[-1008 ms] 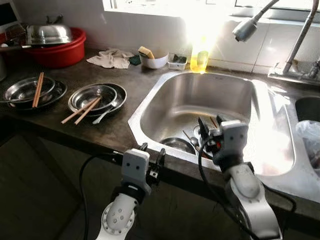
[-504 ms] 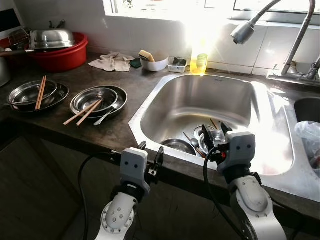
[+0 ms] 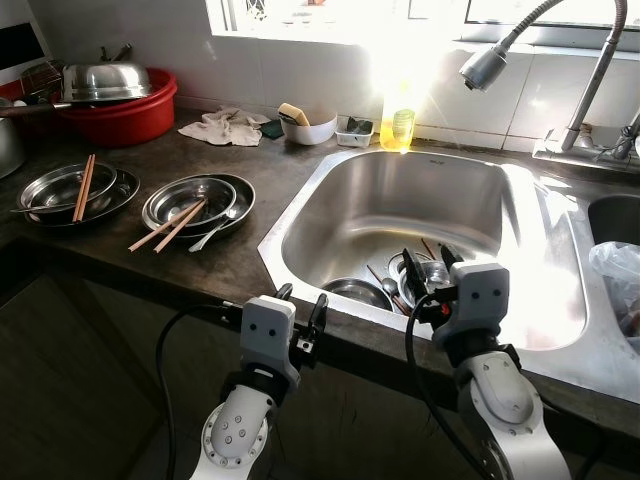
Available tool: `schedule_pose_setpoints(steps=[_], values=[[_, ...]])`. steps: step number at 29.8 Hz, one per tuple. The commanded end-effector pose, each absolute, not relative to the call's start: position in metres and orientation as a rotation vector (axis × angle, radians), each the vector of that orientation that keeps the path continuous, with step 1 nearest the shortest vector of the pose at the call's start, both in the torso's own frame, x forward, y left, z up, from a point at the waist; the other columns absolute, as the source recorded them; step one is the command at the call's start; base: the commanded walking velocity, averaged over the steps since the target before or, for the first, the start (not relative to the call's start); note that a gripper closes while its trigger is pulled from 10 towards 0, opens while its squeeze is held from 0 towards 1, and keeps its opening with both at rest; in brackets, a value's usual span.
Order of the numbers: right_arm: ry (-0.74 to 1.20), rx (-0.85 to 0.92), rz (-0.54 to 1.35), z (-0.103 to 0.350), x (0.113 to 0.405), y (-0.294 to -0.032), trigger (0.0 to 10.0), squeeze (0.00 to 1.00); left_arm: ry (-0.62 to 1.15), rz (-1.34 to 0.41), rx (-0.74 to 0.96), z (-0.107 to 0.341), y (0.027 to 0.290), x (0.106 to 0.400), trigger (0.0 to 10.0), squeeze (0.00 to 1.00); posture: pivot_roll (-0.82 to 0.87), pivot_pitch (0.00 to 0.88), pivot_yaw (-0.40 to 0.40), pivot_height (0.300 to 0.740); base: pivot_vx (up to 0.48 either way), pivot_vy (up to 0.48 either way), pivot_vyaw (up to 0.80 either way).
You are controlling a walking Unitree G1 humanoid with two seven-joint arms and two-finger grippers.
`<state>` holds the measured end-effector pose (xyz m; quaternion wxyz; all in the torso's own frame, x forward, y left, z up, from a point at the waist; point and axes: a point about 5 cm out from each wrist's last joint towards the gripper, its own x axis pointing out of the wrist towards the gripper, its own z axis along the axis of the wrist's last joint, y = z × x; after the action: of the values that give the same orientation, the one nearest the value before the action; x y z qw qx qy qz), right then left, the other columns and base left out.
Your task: Kitchen organization
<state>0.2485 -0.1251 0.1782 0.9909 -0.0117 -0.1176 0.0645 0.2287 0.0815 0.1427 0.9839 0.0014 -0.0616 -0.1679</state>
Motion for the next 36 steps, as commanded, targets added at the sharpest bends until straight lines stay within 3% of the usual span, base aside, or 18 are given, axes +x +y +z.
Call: schedule_pose_setpoints(steps=[1, 21, 36], values=[[-0.251, -0.020, 0.136, 0.1837, 0.2483, -0.1223, 10.0, 0.00, -0.113, -0.340, 0.017, 0.1418, 0.0807, 0.2274, 10.0, 0.00, 0.05, 0.031, 0.000, 0.740, 0.000, 0.000, 0.00], [-0.252, -0.022, 0.156, 0.1834, 0.2484, -0.1184, 10.0, 0.00, -0.094, -0.355, 0.018, 0.1372, 0.0814, 0.2257, 10.0, 0.00, 0.05, 0.019, 0.003, 0.740, 0.000, 0.000, 0.00], [-0.243, -0.033, 0.139, 0.1823, 0.2475, -0.1198, 10.0, 0.00, -0.087, -0.373, 0.010, 0.1367, 0.0778, 0.2266, 10.0, 0.00, 0.03, 0.032, 0.017, 0.740, -0.287, 0.000, 0.00]])
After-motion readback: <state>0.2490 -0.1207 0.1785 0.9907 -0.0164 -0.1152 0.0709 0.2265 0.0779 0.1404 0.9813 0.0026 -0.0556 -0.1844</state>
